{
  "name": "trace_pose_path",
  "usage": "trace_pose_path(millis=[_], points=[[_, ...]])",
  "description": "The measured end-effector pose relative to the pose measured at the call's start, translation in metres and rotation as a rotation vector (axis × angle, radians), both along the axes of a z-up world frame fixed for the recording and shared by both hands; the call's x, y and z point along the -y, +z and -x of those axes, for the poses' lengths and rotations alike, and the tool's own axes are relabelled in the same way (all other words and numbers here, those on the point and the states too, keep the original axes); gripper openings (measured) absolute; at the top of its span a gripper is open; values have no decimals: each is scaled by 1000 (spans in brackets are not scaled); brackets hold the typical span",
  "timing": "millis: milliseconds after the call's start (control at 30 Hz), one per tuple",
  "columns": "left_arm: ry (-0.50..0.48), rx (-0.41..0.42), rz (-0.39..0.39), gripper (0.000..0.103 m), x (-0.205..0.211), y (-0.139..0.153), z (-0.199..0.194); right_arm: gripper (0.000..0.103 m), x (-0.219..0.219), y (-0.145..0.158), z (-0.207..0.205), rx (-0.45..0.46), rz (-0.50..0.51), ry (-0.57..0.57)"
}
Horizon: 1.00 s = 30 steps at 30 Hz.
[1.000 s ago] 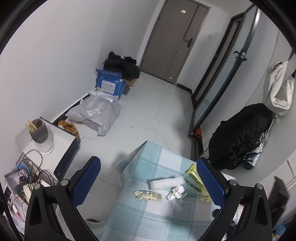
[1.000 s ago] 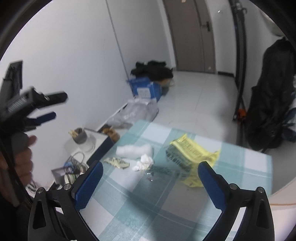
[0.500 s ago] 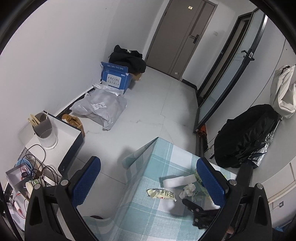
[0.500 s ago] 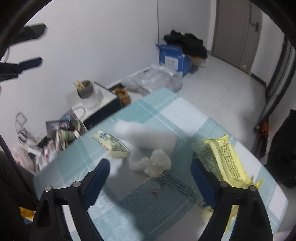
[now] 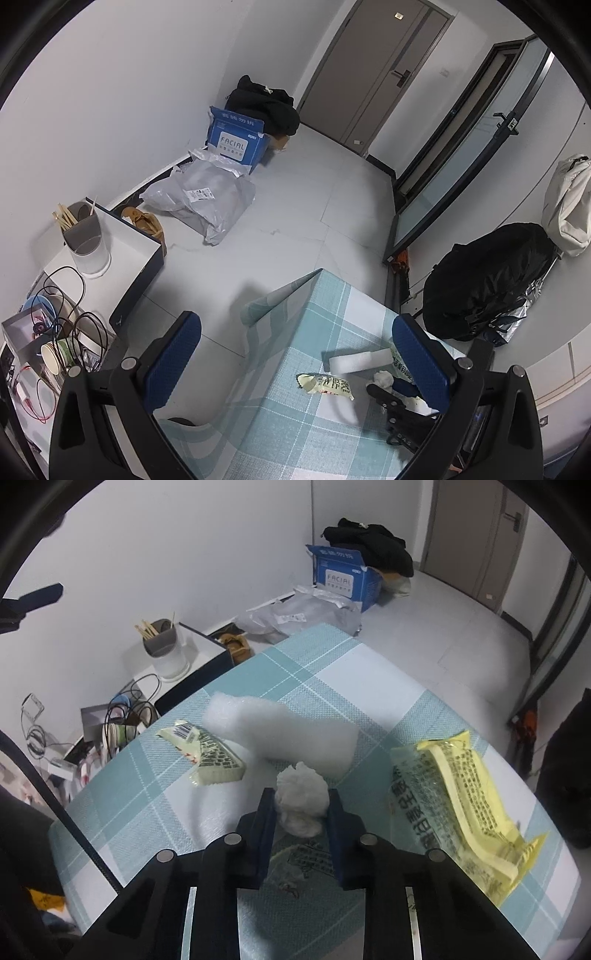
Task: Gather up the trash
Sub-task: 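Grasp a white tissue wad with the right gripper while the left approaches the cream wrapper, then grasp the cream printed wrapper with the left gripper while the right holds the tissue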
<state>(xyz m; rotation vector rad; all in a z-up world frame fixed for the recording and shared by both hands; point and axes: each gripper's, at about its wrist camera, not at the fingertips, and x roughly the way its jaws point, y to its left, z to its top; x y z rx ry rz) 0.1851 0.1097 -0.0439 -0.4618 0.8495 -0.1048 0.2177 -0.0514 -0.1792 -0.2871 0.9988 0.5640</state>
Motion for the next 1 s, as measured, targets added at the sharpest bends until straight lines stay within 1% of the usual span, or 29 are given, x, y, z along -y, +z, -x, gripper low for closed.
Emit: trace_pose_path(millis=[100,200,333,533,667,800,1000], points=[[-5,2,-8,102,0,0,1,22,4,9,8,31,-7,-4],[-11,-3,-16,102,3,-1,1,22,9,22,15,58,-35,-17],[-42,-12,-37,102,8,-2,0,22,15,45,30,93,-109,-21],[-101,-31,-62,102,21,-8,-2,22,23,71,55,125,-180,-10],[-161,-88,-86,102,38,-22,-8,22,30,80,71,136,-206,-10],[-212,-149,-101,102,52,-40,-13,22,45,84,84,140,-246,-34],[-251,-267,-169,102,66,-74,-20,22,68,82,88,138,-292,-87]])
